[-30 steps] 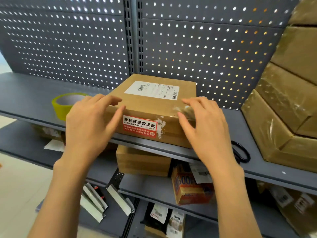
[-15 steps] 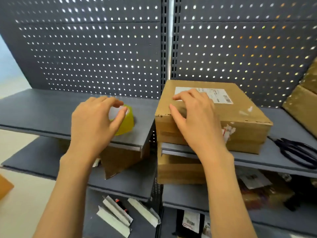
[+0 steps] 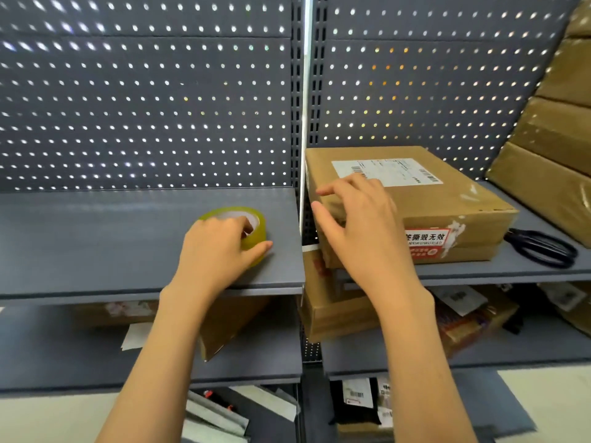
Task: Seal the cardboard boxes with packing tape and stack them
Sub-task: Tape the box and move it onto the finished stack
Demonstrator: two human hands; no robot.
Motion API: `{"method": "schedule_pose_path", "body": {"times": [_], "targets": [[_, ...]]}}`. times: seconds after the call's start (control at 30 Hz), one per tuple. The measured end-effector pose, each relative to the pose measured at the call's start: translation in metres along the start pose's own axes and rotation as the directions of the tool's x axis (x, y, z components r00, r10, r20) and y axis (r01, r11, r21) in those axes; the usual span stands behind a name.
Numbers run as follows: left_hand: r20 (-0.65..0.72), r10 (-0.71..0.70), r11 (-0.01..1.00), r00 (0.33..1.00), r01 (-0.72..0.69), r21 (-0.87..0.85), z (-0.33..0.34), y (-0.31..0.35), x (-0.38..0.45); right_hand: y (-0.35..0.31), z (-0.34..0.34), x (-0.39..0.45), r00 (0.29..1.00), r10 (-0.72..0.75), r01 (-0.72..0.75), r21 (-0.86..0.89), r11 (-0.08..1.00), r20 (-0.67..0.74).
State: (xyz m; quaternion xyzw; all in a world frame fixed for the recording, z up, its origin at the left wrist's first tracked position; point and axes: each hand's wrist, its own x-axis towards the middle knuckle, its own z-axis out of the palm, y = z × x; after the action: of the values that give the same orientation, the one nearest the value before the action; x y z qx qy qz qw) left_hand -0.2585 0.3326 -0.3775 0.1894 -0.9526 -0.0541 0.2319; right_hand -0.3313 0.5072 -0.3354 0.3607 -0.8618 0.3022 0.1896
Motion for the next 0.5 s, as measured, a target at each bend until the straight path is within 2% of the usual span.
{"method": "schedule_pose_path", "body": {"times": [0.1, 0.17, 0.23, 0.3, 0.37, 0.5], "targets": [[0.057, -0.005, 0.998, 0.998, 0.002, 0.056, 0.006, 0.000, 0.002, -0.003, 0.002, 0.001, 1.000, 0.012, -0.012, 0.011, 1.000, -0.008], [0.039, -0.016, 0.998, 0.999, 0.013, 0.066, 0.006, -0.002, 0.001, -0.004, 0.005, -0.001, 1.000, 0.007, -0.007, 0.023, 1.000, -0.006], [-0.019, -0.040, 0.999, 0.999, 0.040, -0.003, 0.004, -0.003, -0.001, -0.002, 0.007, -0.003, 1.000, -0.007, 0.007, 0.042, 0.999, -0.006], [-0.108, -0.058, 0.988, 0.992, 0.042, -0.149, -0.004, -0.001, -0.006, 0.000, 0.007, -0.002, 1.000, -0.027, 0.028, 0.090, 0.996, -0.010], [-0.184, -0.089, 0.937, 0.979, 0.020, -0.349, -0.014, 0.004, -0.012, 0.001, 0.005, 0.004, 0.999, -0.040, 0.043, 0.212, 0.976, -0.015], [-0.272, -0.169, 0.698, 0.947, -0.079, -0.711, -0.031, 0.031, -0.028, -0.005, -0.001, 0.017, 0.998, -0.065, 0.044, 0.544, 0.838, 0.018]]}}
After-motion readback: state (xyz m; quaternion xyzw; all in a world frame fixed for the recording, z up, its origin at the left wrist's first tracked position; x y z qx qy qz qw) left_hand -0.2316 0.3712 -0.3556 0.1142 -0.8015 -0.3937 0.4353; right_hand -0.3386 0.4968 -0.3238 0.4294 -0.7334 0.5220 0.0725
